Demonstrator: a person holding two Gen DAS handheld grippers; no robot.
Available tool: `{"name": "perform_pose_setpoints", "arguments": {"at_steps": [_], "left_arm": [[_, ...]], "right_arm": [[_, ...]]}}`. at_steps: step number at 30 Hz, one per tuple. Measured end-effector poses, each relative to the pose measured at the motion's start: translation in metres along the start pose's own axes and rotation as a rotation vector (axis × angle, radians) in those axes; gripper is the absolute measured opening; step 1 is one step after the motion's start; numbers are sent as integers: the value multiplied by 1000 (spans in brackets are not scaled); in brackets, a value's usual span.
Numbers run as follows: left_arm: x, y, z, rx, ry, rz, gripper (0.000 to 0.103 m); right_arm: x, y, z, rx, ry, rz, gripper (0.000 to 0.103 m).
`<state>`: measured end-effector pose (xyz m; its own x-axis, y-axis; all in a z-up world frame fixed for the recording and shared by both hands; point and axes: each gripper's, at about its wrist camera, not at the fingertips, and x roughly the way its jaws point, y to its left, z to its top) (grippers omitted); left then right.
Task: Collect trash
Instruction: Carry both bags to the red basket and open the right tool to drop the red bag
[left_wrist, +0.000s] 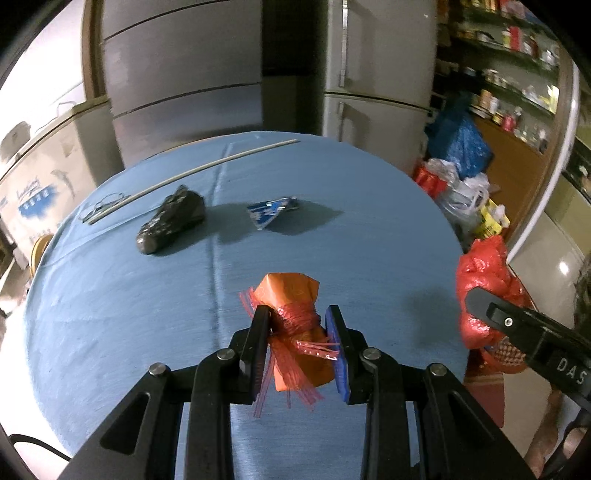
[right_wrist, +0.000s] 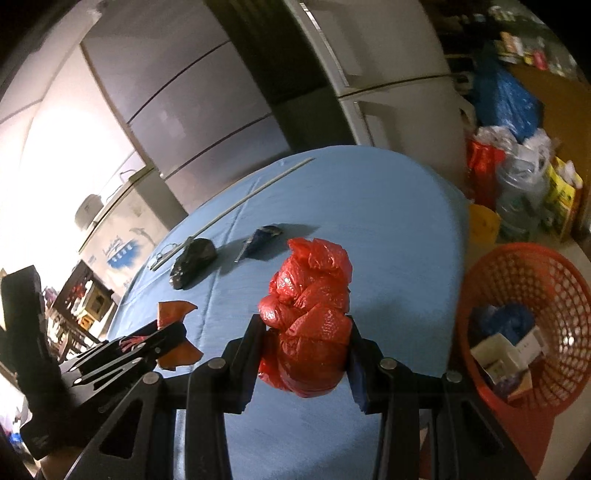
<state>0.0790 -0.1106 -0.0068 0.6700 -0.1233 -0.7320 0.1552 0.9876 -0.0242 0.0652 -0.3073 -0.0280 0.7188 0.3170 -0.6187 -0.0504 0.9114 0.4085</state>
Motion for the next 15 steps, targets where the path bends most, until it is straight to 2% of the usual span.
{"name": "perform_pose_setpoints", "arguments": {"at_steps": [15], "left_arm": [[4, -69, 9, 148, -2, -94, 32]], "right_arm": [[-33, -62, -11, 103, -45, -84, 43]]}}
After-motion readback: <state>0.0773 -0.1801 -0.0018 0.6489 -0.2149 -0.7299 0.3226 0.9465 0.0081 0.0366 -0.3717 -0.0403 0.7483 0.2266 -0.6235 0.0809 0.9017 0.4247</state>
